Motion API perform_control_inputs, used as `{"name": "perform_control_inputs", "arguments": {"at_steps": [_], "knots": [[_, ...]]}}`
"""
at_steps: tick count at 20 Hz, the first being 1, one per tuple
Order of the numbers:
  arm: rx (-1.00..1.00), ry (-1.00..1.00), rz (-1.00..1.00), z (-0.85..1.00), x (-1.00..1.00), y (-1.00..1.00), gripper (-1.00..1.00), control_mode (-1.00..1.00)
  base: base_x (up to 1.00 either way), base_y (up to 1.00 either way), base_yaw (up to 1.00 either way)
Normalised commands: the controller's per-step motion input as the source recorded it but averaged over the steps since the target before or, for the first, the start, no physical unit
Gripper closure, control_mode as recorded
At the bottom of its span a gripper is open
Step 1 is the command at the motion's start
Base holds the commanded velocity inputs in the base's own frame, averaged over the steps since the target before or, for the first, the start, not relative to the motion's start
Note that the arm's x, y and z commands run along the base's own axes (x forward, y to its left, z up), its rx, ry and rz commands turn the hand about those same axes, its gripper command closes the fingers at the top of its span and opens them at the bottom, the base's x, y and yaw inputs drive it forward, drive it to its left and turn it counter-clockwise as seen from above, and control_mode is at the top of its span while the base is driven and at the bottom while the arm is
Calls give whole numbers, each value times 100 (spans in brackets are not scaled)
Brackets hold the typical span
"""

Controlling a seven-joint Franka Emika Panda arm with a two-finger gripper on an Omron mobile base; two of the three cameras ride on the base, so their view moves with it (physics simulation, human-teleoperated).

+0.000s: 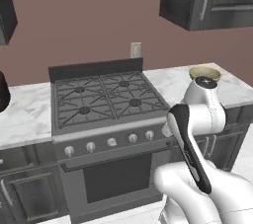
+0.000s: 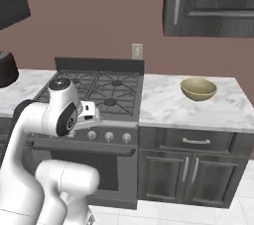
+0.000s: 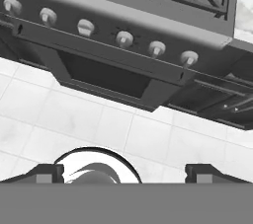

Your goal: Pick the cup and bowl from the counter and place them on the counter next to the sink.

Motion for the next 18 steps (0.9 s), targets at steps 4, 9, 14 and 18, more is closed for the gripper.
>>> {"name": "perform_control_inputs", "arguments": {"at_steps": [4,9,14,18], "knots": [[0,0,0,0,0,0,-100,100,91,-68,0],[0,0,0,0,0,0,-100,100,42,-51,0],[0,0,0,0,0,0,-100,100,0,-4,0],[0,0,0,0,0,0,-100,100,0,0,0]]}}
